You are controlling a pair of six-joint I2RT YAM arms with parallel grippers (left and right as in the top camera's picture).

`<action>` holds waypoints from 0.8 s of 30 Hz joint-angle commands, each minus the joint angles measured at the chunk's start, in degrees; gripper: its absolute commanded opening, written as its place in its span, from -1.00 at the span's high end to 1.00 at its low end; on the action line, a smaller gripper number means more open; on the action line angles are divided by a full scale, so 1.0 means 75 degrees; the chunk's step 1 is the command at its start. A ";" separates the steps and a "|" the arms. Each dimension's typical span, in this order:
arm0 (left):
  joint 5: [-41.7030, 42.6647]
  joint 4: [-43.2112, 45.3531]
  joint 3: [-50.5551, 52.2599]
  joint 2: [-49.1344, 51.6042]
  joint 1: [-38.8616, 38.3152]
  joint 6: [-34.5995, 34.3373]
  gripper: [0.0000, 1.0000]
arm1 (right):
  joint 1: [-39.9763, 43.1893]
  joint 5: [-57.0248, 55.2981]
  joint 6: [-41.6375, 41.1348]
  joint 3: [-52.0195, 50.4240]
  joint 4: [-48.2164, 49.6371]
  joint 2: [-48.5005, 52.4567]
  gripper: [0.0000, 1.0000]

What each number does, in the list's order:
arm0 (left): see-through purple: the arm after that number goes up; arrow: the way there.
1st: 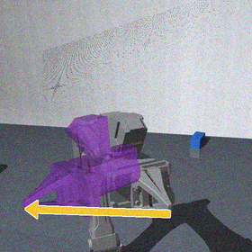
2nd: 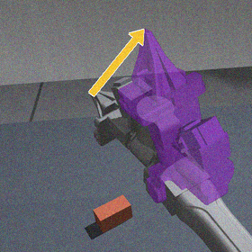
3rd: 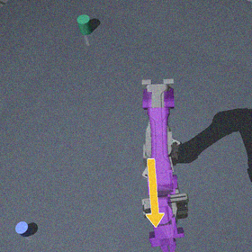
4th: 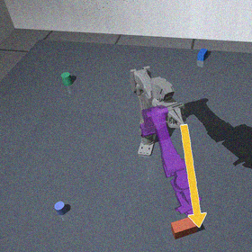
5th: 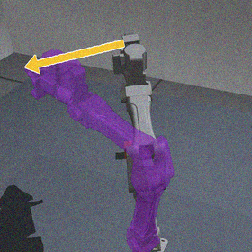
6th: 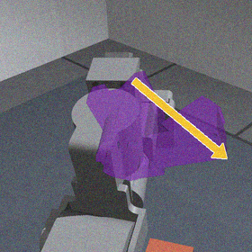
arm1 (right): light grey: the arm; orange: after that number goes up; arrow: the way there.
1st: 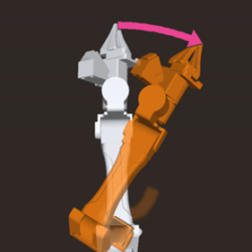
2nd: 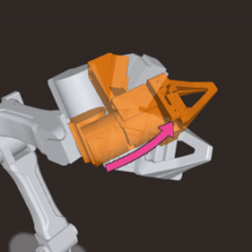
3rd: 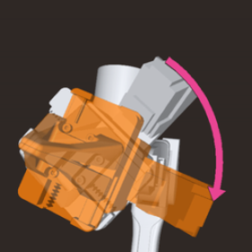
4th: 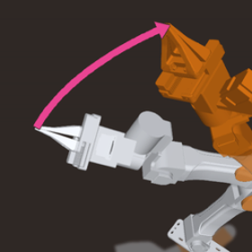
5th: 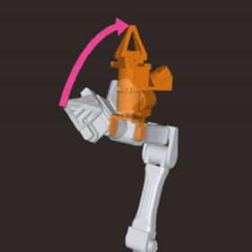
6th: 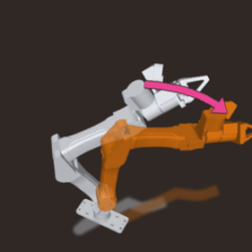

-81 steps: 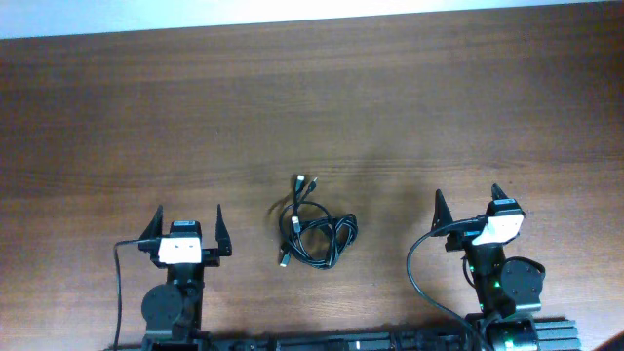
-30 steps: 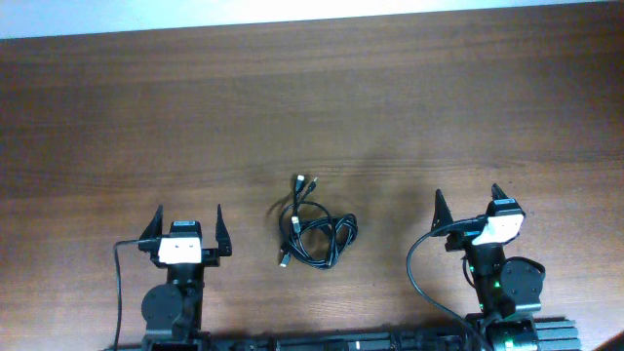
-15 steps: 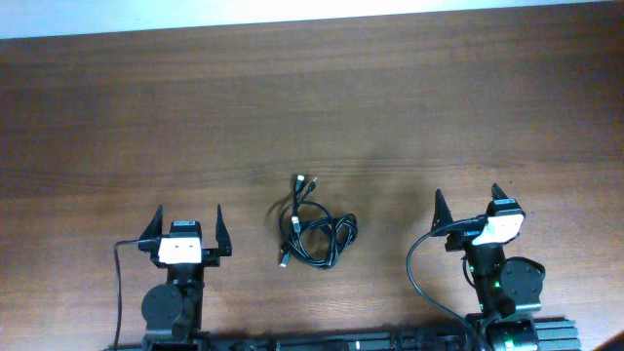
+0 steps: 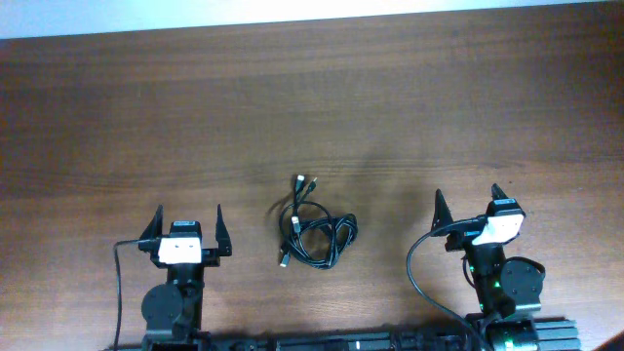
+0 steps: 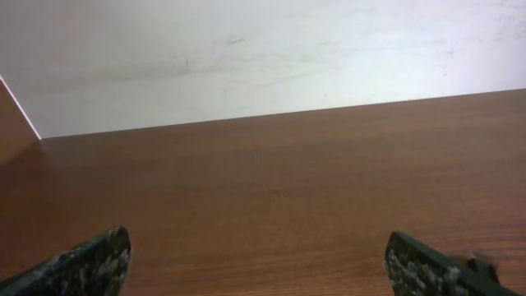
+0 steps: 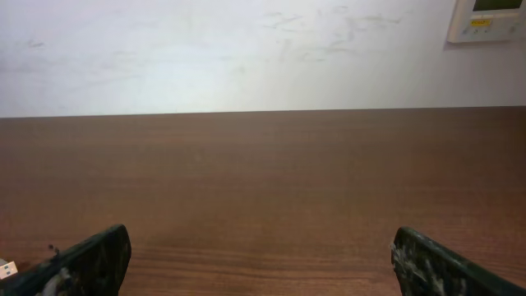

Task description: Untangle cables

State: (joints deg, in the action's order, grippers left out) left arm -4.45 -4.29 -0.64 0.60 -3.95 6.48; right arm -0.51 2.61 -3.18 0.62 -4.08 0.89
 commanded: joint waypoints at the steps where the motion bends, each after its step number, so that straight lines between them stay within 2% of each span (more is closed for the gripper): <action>1: 0.0076 -0.0038 0.0012 0.0009 0.0050 0.0122 -0.98 | 0.0020 -0.0017 -0.0041 -0.0041 -0.0035 -0.0070 -0.97; 24: 0.0017 0.0560 0.0009 0.0009 0.0050 0.0117 -0.98 | 0.0020 -0.0017 -0.0041 -0.0041 -0.0035 -0.0070 -0.97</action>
State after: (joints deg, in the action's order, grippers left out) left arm -4.49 -0.45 -0.64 0.64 -3.95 6.48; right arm -0.51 2.61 -3.22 0.62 -4.08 0.89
